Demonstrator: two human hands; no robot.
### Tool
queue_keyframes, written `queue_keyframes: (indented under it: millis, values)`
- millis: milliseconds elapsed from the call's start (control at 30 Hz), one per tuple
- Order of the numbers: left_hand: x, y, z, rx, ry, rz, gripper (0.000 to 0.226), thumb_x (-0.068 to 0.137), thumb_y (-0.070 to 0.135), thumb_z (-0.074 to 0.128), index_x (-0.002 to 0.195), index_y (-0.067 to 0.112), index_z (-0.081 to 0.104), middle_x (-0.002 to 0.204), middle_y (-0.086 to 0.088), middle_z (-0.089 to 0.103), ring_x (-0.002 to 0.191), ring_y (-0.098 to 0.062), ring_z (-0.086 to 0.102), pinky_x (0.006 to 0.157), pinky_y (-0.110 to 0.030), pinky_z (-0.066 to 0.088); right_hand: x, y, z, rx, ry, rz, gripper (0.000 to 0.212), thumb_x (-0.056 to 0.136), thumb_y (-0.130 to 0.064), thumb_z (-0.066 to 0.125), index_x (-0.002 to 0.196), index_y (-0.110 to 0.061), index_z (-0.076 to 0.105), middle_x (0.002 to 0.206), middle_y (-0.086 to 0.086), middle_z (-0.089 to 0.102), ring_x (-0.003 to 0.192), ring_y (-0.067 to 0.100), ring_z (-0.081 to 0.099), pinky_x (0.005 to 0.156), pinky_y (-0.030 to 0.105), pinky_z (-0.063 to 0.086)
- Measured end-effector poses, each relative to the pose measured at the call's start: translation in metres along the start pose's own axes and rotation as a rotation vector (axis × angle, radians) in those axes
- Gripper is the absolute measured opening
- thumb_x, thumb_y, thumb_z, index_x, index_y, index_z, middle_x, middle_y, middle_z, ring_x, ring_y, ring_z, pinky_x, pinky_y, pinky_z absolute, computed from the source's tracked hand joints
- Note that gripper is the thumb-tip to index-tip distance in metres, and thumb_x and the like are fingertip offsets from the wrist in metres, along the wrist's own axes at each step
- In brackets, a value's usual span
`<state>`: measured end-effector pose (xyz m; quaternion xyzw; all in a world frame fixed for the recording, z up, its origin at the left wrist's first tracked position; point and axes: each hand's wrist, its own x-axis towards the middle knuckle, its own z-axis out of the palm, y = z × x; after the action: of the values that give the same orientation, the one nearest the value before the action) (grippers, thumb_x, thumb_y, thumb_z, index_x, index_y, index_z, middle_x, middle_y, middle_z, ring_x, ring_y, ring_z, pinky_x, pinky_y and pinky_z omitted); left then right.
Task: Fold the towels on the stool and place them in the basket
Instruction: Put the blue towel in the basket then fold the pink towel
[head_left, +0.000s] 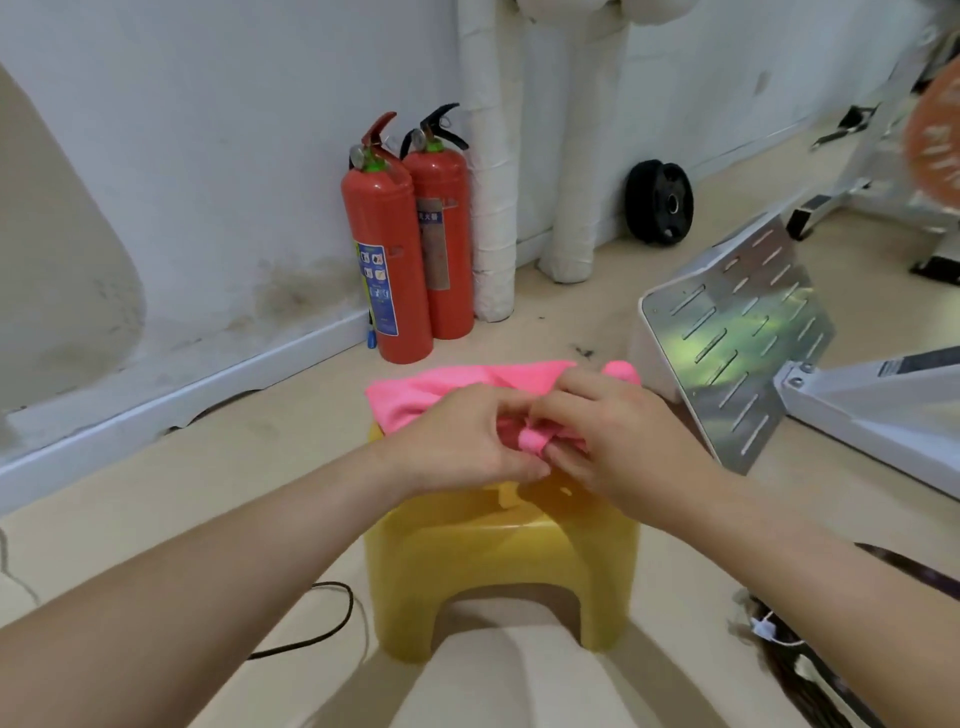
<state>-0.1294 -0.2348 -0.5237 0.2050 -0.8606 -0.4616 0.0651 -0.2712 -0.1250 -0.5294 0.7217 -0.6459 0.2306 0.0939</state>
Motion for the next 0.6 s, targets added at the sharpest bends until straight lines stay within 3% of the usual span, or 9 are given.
queue_keyframes:
  millis: [67, 100, 200, 267, 400, 467, 533, 600]
  values:
    - [-0.001, -0.002, 0.008, 0.094, 0.028, 0.001, 0.011, 0.071, 0.026, 0.076, 0.079, 0.024, 0.069, 0.074, 0.0, 0.068, 0.067, -0.011, 0.061, 0.07, -0.032, 0.052, 0.0, -0.002, 0.001, 0.012, 0.006, 0.002, 0.026, 0.081, -0.041, 0.054, 0.084, -0.018, 0.066, 0.078, 0.0, 0.059, 0.07, 0.023, 0.057, 0.058, 0.036, 0.047]
    - [-0.001, -0.004, 0.009, 0.139, 0.054, -0.003, 0.014, 0.072, 0.028, 0.075, 0.076, 0.016, 0.07, 0.066, 0.0, 0.063, 0.059, -0.008, 0.052, 0.061, -0.031, 0.047, 0.001, -0.001, 0.001, 0.027, 0.003, 0.026, 0.024, 0.08, -0.042, 0.056, 0.082, -0.019, 0.064, 0.077, -0.001, 0.059, 0.07, 0.021, 0.056, 0.059, 0.035, 0.046]
    - [-0.001, -0.006, 0.001, 0.107, 0.125, -0.055, 0.016, 0.067, 0.02, 0.067, 0.06, 0.005, 0.066, 0.052, 0.002, 0.049, 0.049, -0.007, 0.038, 0.05, -0.026, 0.032, 0.001, 0.01, -0.004, 0.165, -0.022, 0.22, 0.012, 0.078, -0.031, 0.068, 0.076, -0.021, 0.061, 0.07, -0.006, 0.057, 0.063, 0.011, 0.049, 0.06, 0.031, 0.041]
    - [-0.002, -0.006, -0.01, 0.012, 0.126, -0.12, 0.018, 0.069, 0.011, 0.064, 0.051, 0.008, 0.063, 0.053, -0.002, 0.048, 0.053, -0.011, 0.04, 0.054, -0.025, 0.034, 0.0, 0.021, -0.009, 0.384, -0.065, 0.421, 0.013, 0.076, -0.02, 0.075, 0.072, -0.017, 0.063, 0.063, -0.006, 0.056, 0.055, 0.004, 0.044, 0.055, 0.023, 0.038]
    - [-0.006, -0.007, -0.024, -0.125, -0.049, -0.166, 0.009, 0.078, 0.003, 0.068, 0.072, -0.002, 0.072, 0.073, -0.012, 0.067, 0.07, -0.015, 0.059, 0.071, -0.029, 0.052, -0.003, 0.033, -0.022, 1.085, -0.121, 0.747, 0.016, 0.074, -0.003, 0.074, 0.074, -0.014, 0.063, 0.064, -0.002, 0.057, 0.057, 0.008, 0.049, 0.048, 0.017, 0.04]
    - [-0.011, -0.003, -0.032, -0.154, -0.248, -0.172, 0.006, 0.082, 0.003, 0.07, 0.078, 0.001, 0.074, 0.079, -0.008, 0.071, 0.073, -0.01, 0.063, 0.072, -0.02, 0.051, -0.002, 0.03, -0.024, 1.401, -0.105, 0.795, 0.02, 0.068, 0.0, 0.071, 0.077, -0.012, 0.059, 0.064, -0.001, 0.059, 0.057, 0.01, 0.055, 0.046, 0.019, 0.05]
    - [-0.017, 0.003, -0.038, -0.197, -0.396, -0.184, 0.017, 0.082, 0.015, 0.073, 0.085, -0.002, 0.073, 0.083, -0.007, 0.073, 0.076, -0.01, 0.063, 0.072, -0.018, 0.05, 0.002, 0.024, -0.029, 1.616, -0.121, 0.773, 0.024, 0.061, -0.001, 0.071, 0.078, -0.012, 0.058, 0.063, 0.002, 0.059, 0.054, 0.011, 0.059, 0.044, 0.022, 0.054]
    - [-0.019, 0.012, -0.039, -0.287, -0.26, -0.182, 0.019, 0.077, 0.025, 0.076, 0.073, 0.006, 0.075, 0.072, -0.008, 0.071, 0.063, -0.016, 0.06, 0.057, -0.022, 0.047, 0.004, 0.017, -0.042, 1.633, -0.217, 0.646, 0.02, 0.062, -0.001, 0.073, 0.077, -0.012, 0.065, 0.063, 0.003, 0.061, 0.052, 0.012, 0.06, 0.046, 0.022, 0.054]
